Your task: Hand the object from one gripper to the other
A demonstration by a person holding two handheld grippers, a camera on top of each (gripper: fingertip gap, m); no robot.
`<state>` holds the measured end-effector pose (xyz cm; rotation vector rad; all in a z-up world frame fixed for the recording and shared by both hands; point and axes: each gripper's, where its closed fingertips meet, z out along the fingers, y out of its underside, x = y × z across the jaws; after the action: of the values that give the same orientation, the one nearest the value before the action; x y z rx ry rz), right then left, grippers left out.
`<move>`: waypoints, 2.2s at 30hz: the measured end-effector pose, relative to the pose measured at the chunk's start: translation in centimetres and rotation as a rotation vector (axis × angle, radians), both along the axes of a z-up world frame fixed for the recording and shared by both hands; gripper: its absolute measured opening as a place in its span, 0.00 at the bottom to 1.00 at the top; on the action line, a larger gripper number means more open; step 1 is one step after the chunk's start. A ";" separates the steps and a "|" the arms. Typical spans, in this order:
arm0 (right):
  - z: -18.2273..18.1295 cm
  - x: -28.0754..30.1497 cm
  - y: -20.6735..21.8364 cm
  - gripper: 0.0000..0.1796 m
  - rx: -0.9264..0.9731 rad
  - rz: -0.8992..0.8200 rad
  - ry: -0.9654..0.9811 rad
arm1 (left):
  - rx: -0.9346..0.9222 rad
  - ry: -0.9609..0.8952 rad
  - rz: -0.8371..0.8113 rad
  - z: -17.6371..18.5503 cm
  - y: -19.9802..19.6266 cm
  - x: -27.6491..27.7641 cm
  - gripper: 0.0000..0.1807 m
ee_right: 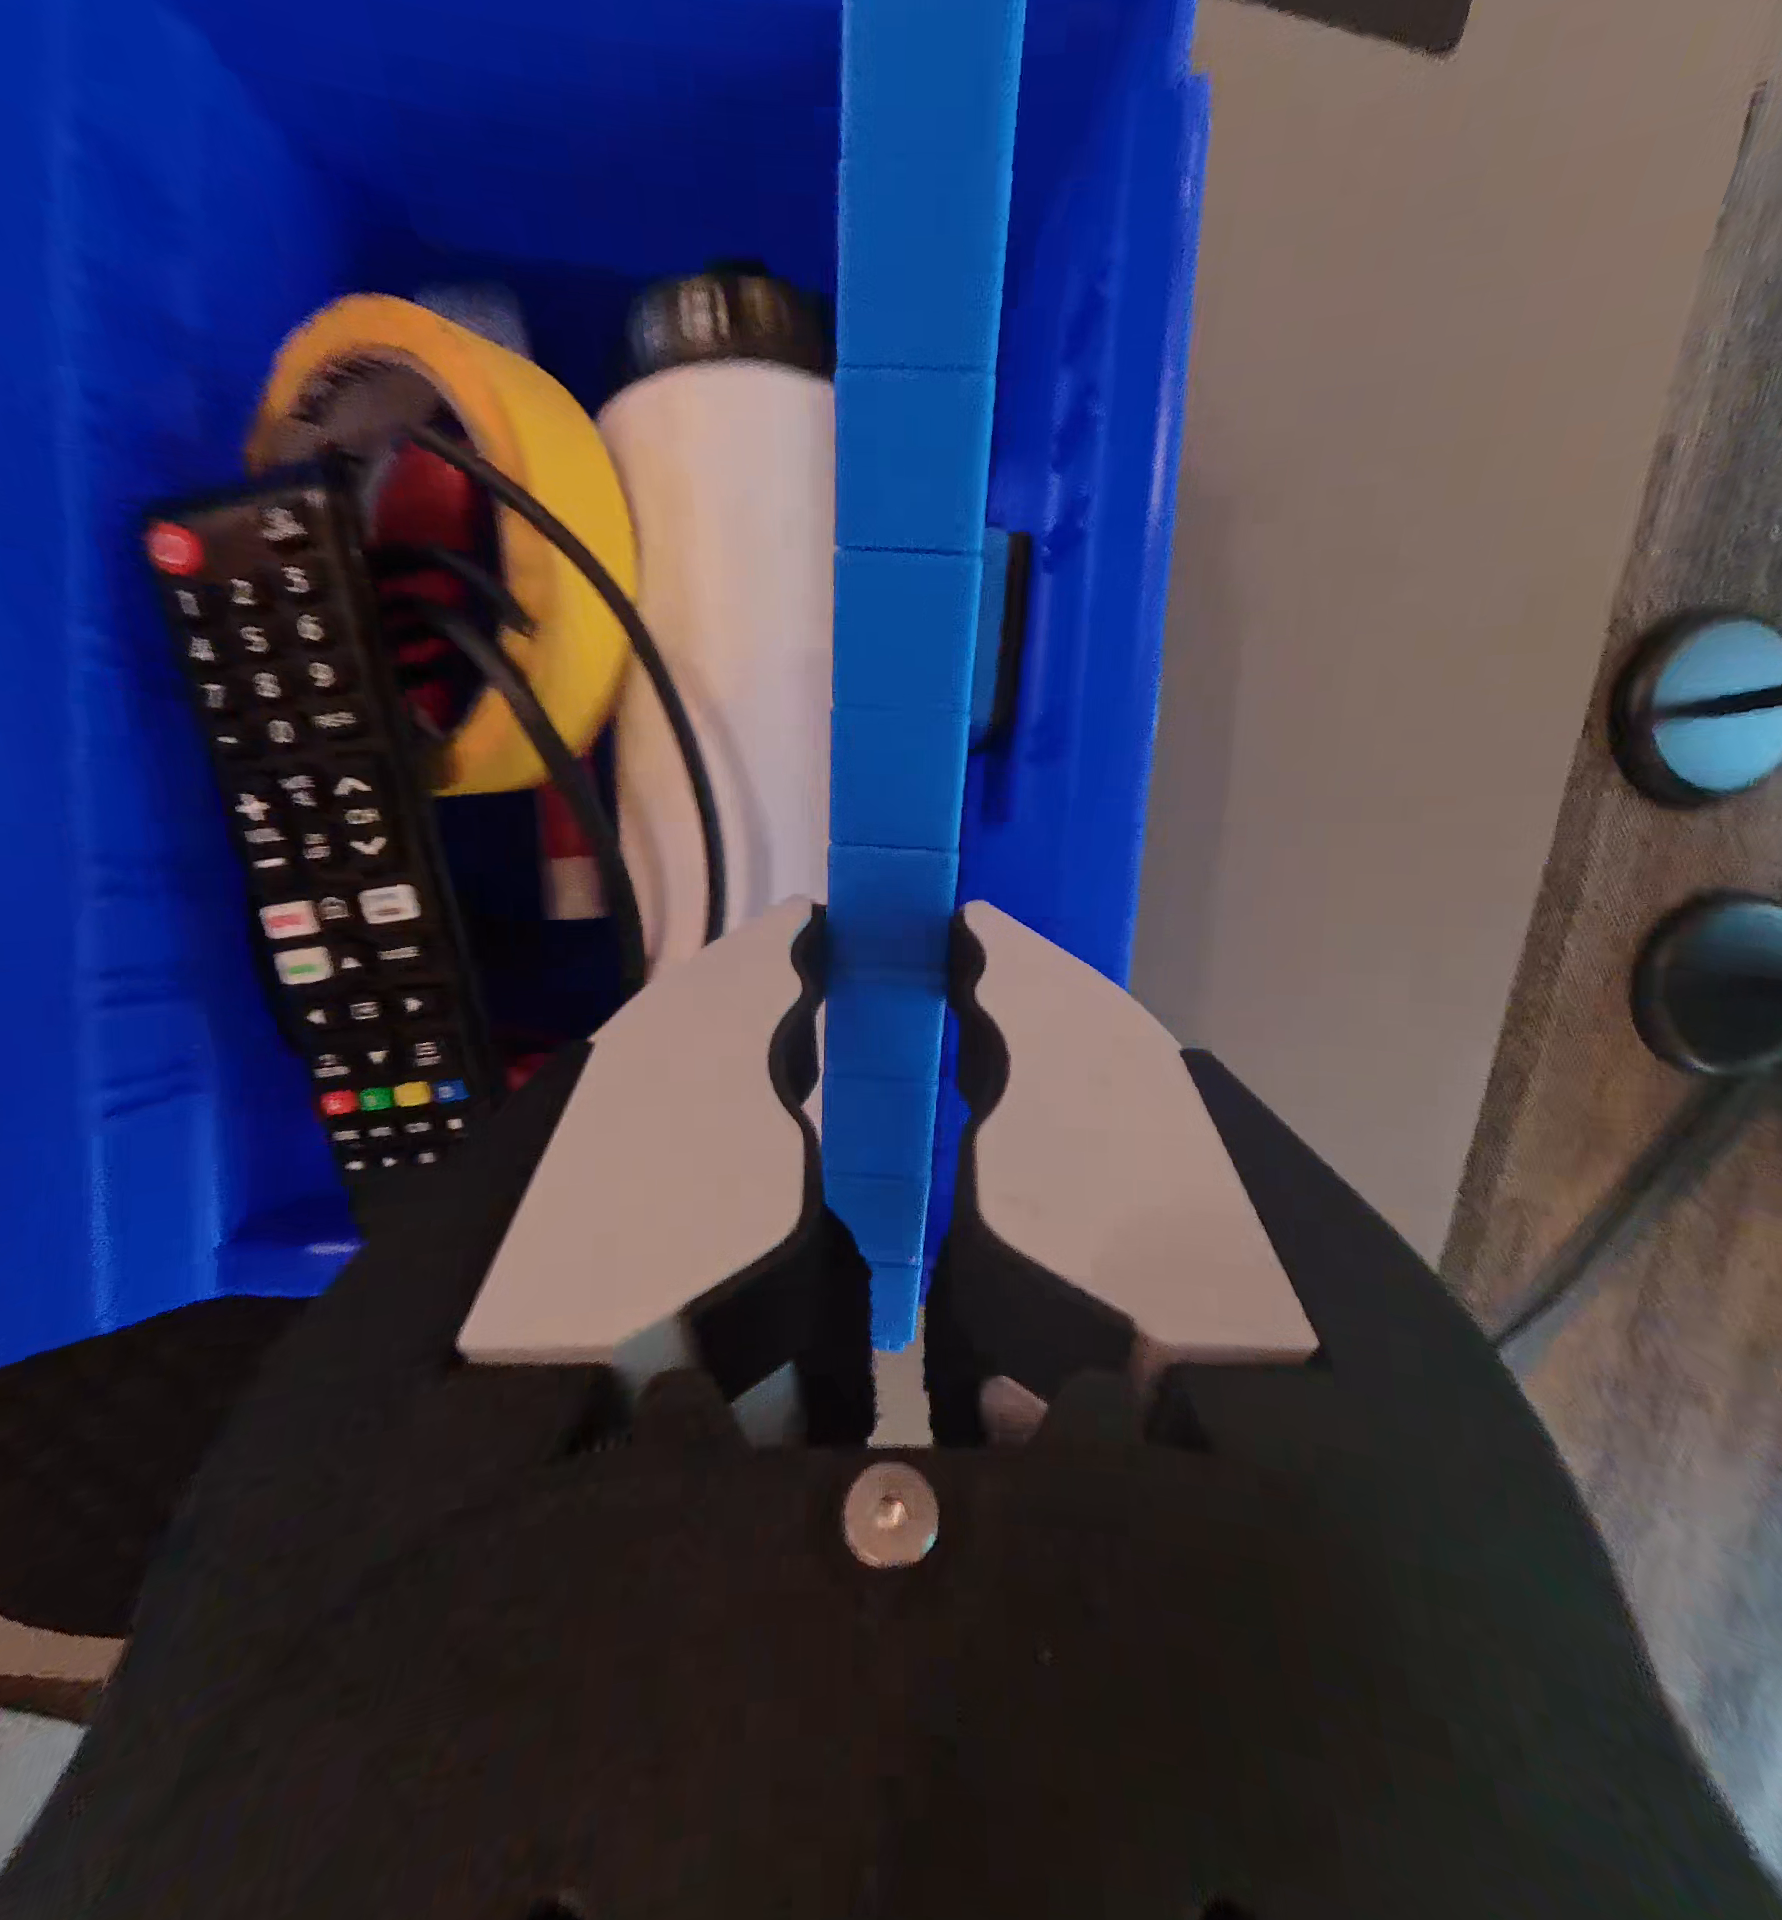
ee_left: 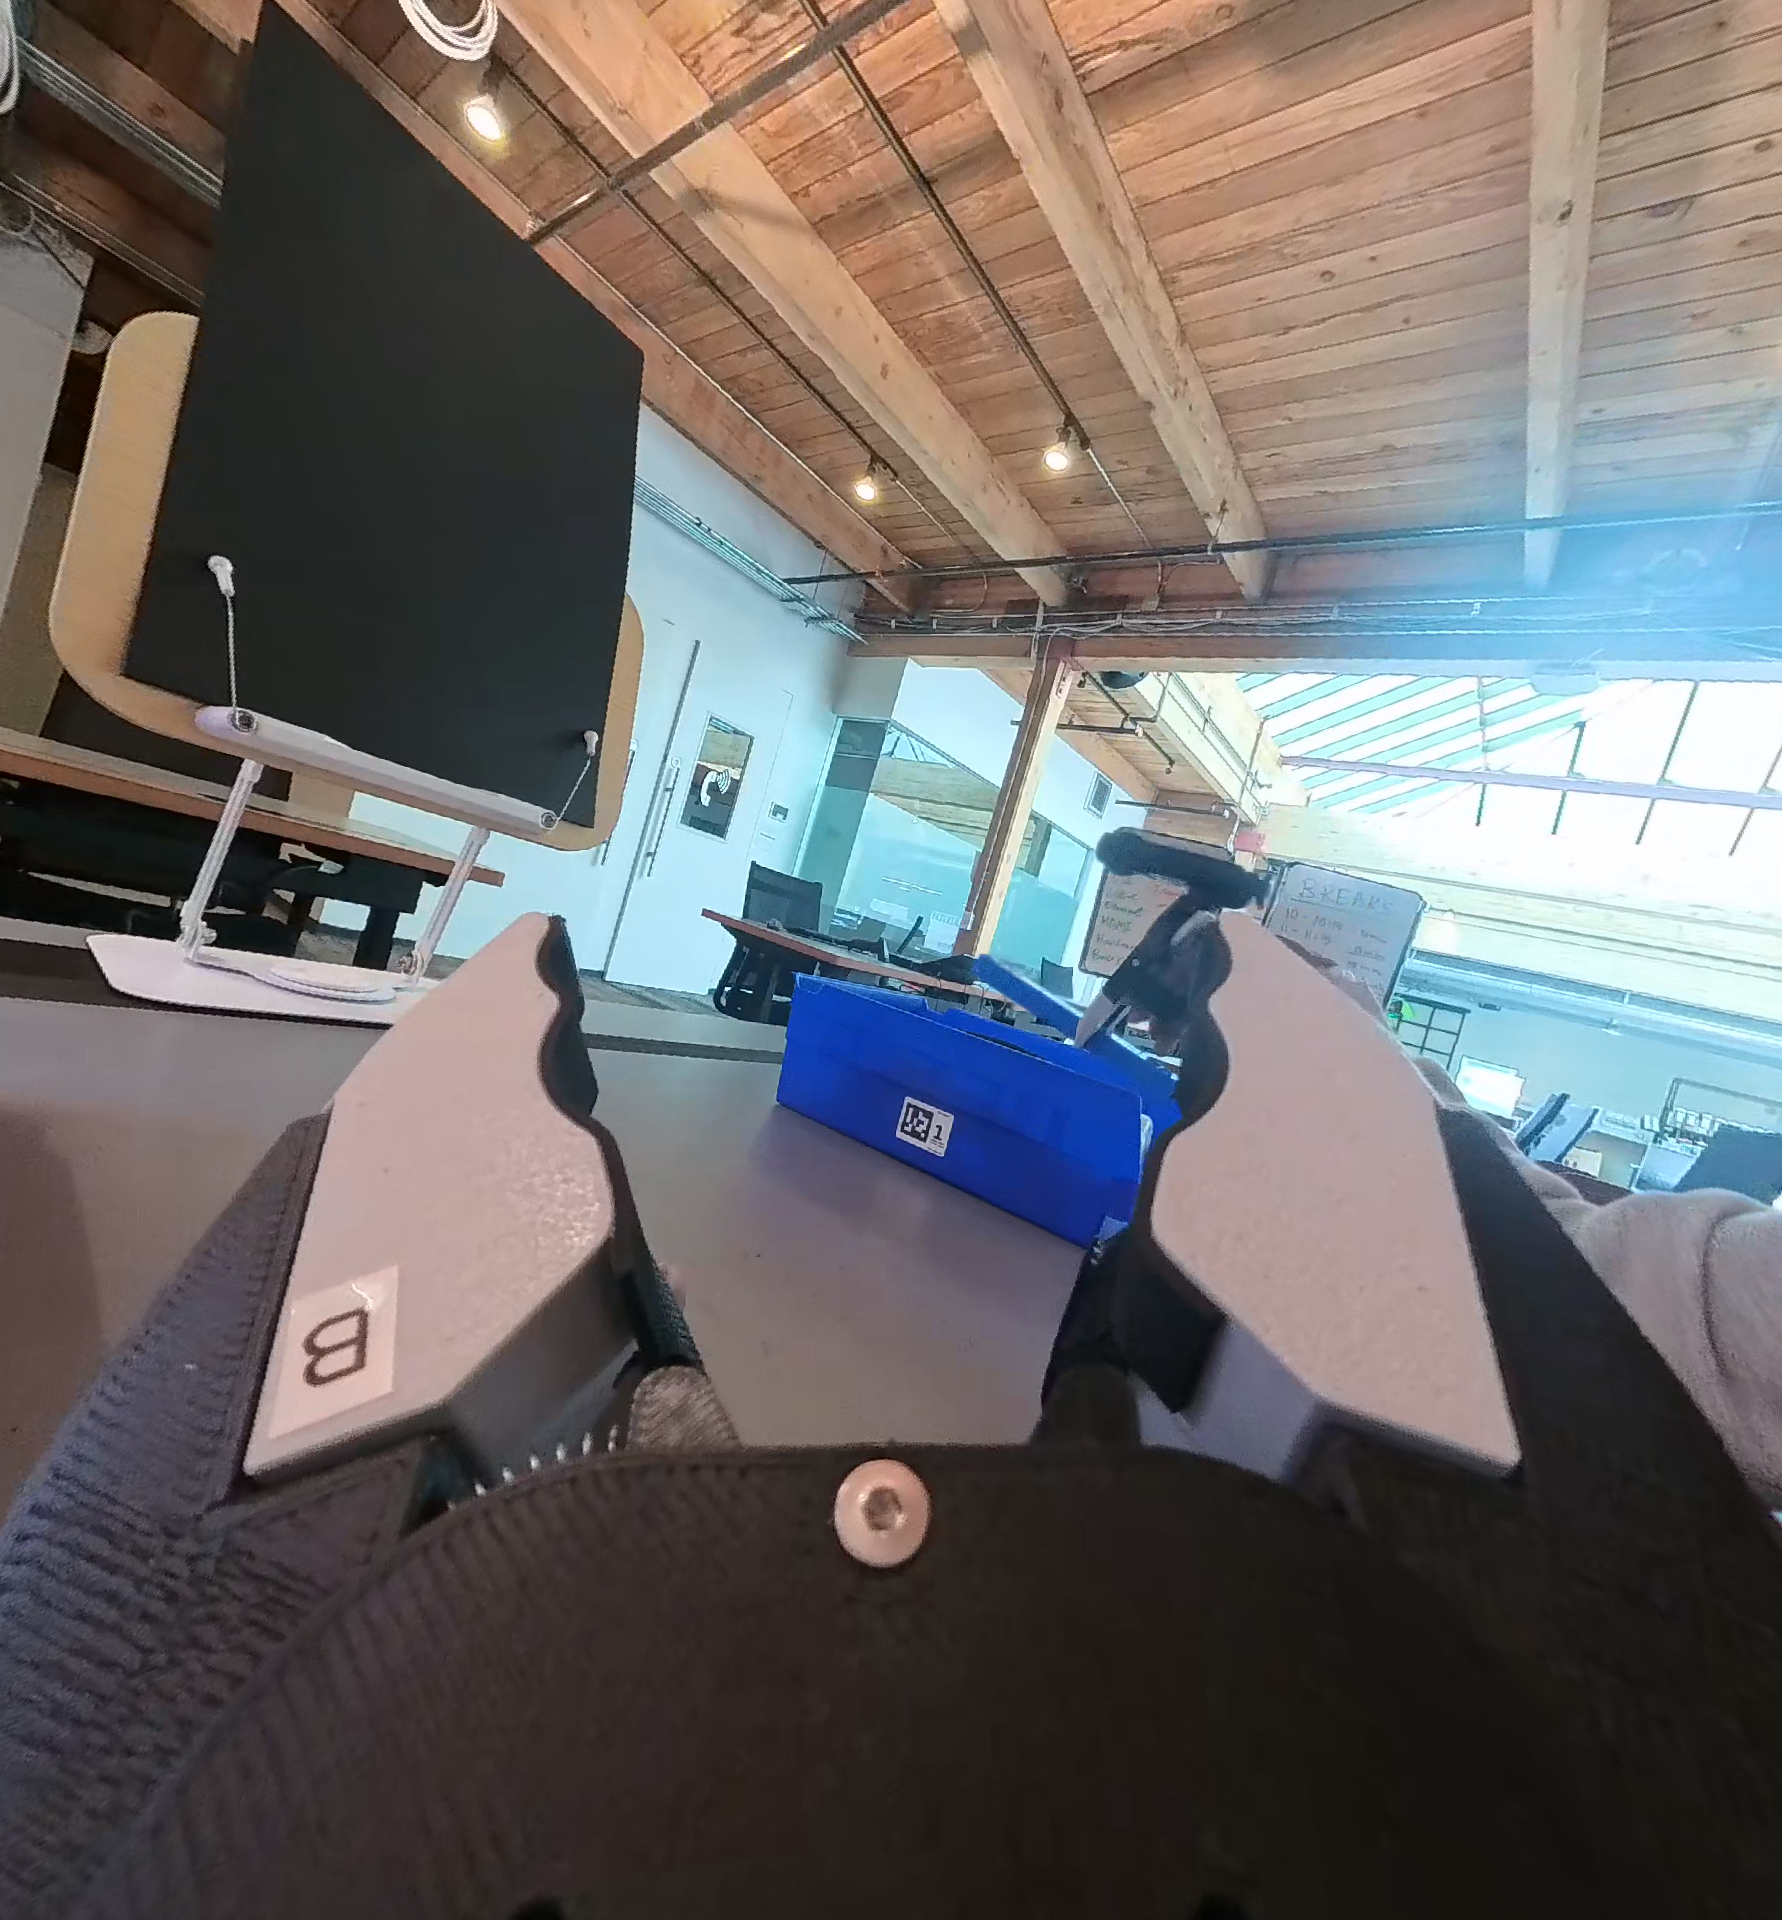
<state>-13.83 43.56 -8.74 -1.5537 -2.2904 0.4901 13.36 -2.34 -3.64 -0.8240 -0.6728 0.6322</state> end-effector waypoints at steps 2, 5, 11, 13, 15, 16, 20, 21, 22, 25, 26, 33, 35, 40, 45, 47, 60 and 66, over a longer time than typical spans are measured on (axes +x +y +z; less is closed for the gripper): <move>-0.6 -0.4 0.6 0.12 0.051 -0.006 -0.033 | -0.006 -0.002 0.000 0.0 0.1 0.0 0.61; -1.7 -1.0 1.0 0.12 0.109 0.000 -0.063 | -0.008 -0.002 0.000 0.0 0.1 0.0 0.61; -3.9 -1.3 1.1 0.12 0.150 0.013 -0.105 | 0.010 -0.003 -0.006 0.0 -0.1 0.0 0.60; -4.0 -1.5 1.1 0.12 0.143 0.008 -0.088 | 0.005 -0.004 -0.006 0.0 0.0 -0.1 0.60; -4.0 -1.5 1.1 0.12 0.137 0.012 -0.077 | 0.006 -0.004 -0.006 0.0 -0.1 -0.1 0.60; -4.0 -1.5 1.1 0.12 0.140 0.013 -0.071 | 0.008 -0.004 -0.007 0.0 -0.1 0.0 0.60; -3.6 -1.8 0.9 0.15 0.148 0.016 -0.020 | 0.005 -0.004 -0.005 -0.1 -0.1 0.0 0.60; -3.5 -1.8 0.8 0.16 0.146 0.022 -0.006 | 0.003 -0.004 -0.004 -0.1 0.0 0.0 0.60; -3.3 -1.8 0.7 0.17 0.143 0.026 0.007 | 0.002 -0.005 -0.004 -0.1 0.0 -0.1 0.60; -2.2 -2.1 0.4 0.18 0.136 0.027 0.097 | 0.009 -0.004 -0.006 -0.1 -0.1 0.0 0.60; -1.3 -2.4 0.1 0.20 0.118 0.026 0.166 | 0.013 -0.004 -0.007 -0.1 -0.2 0.0 0.60; 15.6 1.5 -7.9 0.58 -0.421 0.227 1.307 | 0.010 -0.003 -0.004 -0.1 -0.1 0.0 0.60; 19.8 6.5 -8.7 0.66 -0.668 0.233 1.691 | 0.008 -0.001 -0.001 -0.1 -0.1 0.0 0.60; 16.5 12.7 -12.6 0.68 -1.016 0.295 1.877 | 0.009 -0.002 0.000 -0.1 -0.1 0.0 0.60; 14.6 15.1 -17.6 0.68 -0.749 0.465 1.930 | 0.036 0.019 -0.001 0.1 -0.4 0.3 0.60; 14.4 15.5 -18.9 0.68 -0.437 0.503 1.999 | 0.033 0.017 0.001 0.1 -0.4 0.3 0.59; 11.1 22.2 -25.9 0.42 -0.411 0.905 1.974 | -0.259 -0.242 0.407 0.5 -9.0 0.9 0.41; 9.5 23.1 -28.1 0.36 -0.426 1.029 1.884 | -0.711 -0.768 0.807 -3.1 -23.4 0.1 0.39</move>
<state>9.29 15.50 0.72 0.4517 -1.0545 1.6845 13.44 -25.75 -6.73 -1.4958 -1.5631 1.3475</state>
